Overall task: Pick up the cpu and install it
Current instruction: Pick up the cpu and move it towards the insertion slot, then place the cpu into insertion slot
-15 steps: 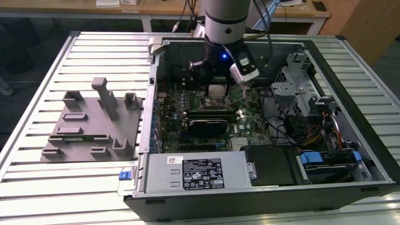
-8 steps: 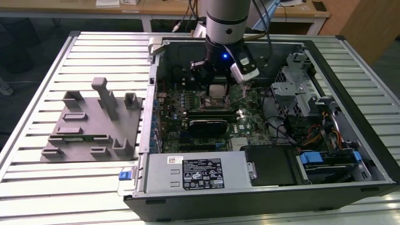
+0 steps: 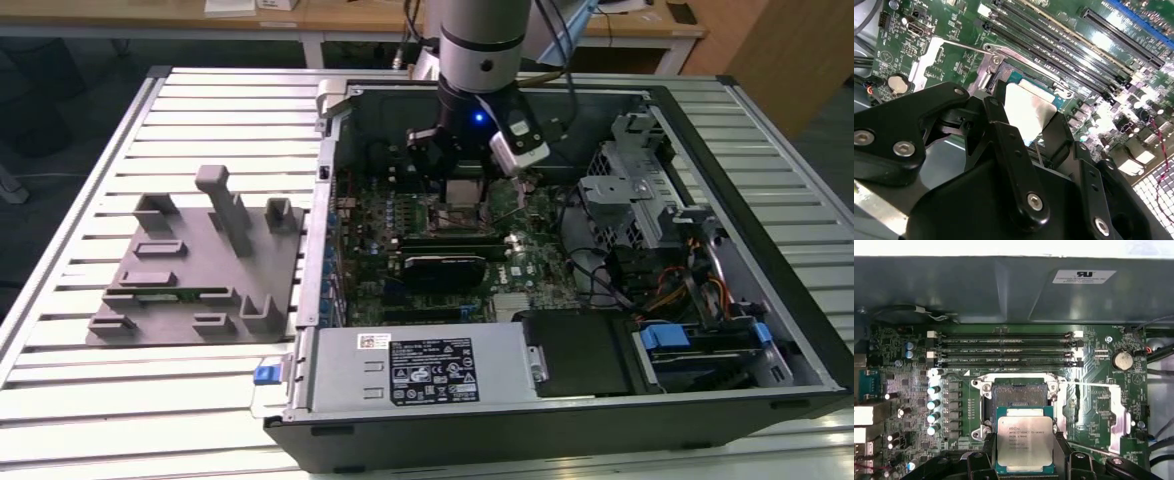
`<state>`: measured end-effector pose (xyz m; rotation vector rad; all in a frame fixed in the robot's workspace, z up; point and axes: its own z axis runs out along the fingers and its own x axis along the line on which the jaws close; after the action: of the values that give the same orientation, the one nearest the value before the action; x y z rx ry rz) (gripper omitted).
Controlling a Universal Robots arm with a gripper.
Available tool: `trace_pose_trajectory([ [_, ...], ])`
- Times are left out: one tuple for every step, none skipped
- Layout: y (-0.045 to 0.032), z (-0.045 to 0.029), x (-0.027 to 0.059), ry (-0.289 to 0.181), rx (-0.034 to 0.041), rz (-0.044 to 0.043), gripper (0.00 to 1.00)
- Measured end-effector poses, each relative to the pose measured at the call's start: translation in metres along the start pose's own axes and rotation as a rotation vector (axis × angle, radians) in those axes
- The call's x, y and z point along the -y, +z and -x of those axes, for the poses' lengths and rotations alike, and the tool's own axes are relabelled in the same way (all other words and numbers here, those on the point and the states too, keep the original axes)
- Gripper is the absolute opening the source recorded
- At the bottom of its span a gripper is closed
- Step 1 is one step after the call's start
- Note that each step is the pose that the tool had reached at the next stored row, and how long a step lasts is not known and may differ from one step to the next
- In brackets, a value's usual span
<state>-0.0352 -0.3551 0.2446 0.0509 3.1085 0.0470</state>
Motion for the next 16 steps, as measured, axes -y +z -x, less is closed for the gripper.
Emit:
trace_pose_trajectory([
  [0.0009, 0.0, -0.0009, 0.0, -0.0005, -0.0033, 0.54],
  [0.0019, 0.0, -0.0018, 0.0, -0.0011, -0.0068, 0.54],
  [0.0027, 0.0, -0.0025, 0.0, -0.0021, -0.0109, 0.54],
  [0.0031, -0.0001, -0.003, 0.0, -0.0025, -0.0127, 0.54],
  [0.0031, 0.0, -0.003, 0.0, -0.0025, -0.0129, 0.54],
  [0.0031, 0.0, -0.003, -0.001, -0.0025, -0.013, 0.54],
  [0.0032, -0.0001, -0.003, 0.0, -0.0026, -0.0132, 0.54],
  [0.0033, -0.0001, -0.003, 0.0, -0.0025, -0.0131, 0.54],
  [0.0033, -0.0001, -0.003, 0.0, -0.0026, -0.0131, 0.54],
  [0.0034, -0.0001, -0.003, 0.0, -0.0026, -0.0131, 0.54],
  [0.0034, -0.0001, -0.003, 0.0, -0.0025, -0.0131, 0.54],
  [0.0034, -0.0001, -0.003, 0.0, -0.0025, -0.0131, 0.54],
  [0.0034, -0.0001, -0.003, 0.0, -0.0025, -0.0131, 0.54],
  [0.0034, -0.0001, -0.003, 0.0, -0.0025, -0.0131, 0.54],
  [0.0034, -0.0001, -0.003, 0.0, -0.0025, -0.0131, 0.54],
  [0.0034, -0.0001, -0.003, 0.0, -0.0025, -0.0131, 0.54],
])
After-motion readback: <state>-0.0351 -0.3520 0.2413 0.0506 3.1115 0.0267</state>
